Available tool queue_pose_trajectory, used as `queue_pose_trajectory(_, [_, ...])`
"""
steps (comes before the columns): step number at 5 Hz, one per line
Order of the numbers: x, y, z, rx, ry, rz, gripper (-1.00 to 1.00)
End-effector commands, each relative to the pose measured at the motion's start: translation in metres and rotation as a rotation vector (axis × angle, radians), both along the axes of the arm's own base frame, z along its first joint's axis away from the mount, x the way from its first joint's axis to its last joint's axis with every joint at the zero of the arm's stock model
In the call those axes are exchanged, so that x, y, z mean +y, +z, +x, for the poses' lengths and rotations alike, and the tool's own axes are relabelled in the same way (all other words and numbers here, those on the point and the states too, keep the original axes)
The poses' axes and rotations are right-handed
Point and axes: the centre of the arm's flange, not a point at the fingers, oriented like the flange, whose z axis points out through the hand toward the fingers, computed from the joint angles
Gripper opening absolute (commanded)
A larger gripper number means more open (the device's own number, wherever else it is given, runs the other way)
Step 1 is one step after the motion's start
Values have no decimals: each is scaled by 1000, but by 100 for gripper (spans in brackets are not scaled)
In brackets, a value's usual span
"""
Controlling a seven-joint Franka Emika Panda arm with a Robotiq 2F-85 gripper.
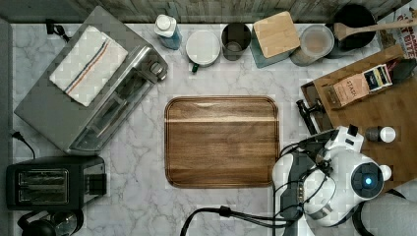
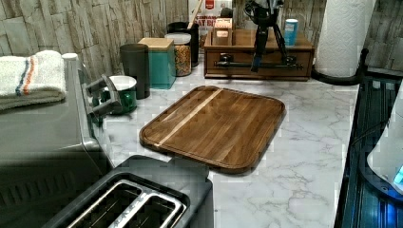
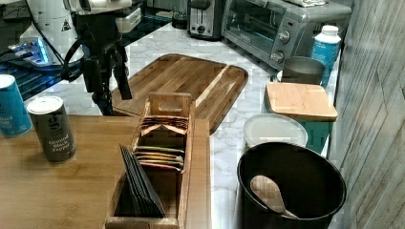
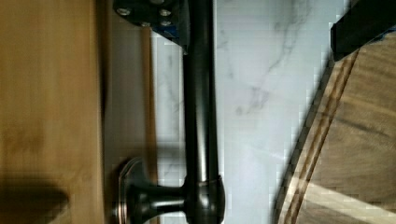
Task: Open the drawer.
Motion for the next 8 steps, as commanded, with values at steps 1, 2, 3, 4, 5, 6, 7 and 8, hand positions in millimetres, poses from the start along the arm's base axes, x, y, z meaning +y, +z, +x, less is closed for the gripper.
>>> queue_pose_trajectory(1, [-36,25,-10,-114,-51,-81,100])
queue_pose_trajectory(2, [-34,21,-8,-93,-55,-78,100])
queue_pose_trajectory(3, [-37,2,-3,-54,-42,-42,100])
queue_pose_trajectory(4, [-31,-15,-8,-70,-63,-45,100])
queue_pose_trajectory(5, [-30,-26,-10,-89,-45,-51,100])
queue_pose_trajectory(6, [-26,-29,-10,-68,-17,-43,100])
queue_pose_trajectory(7, [-16,-30,-10,-43,24,-44,100])
queue_pose_trajectory(8, [-8,-36,-5,-26,73,-43,100])
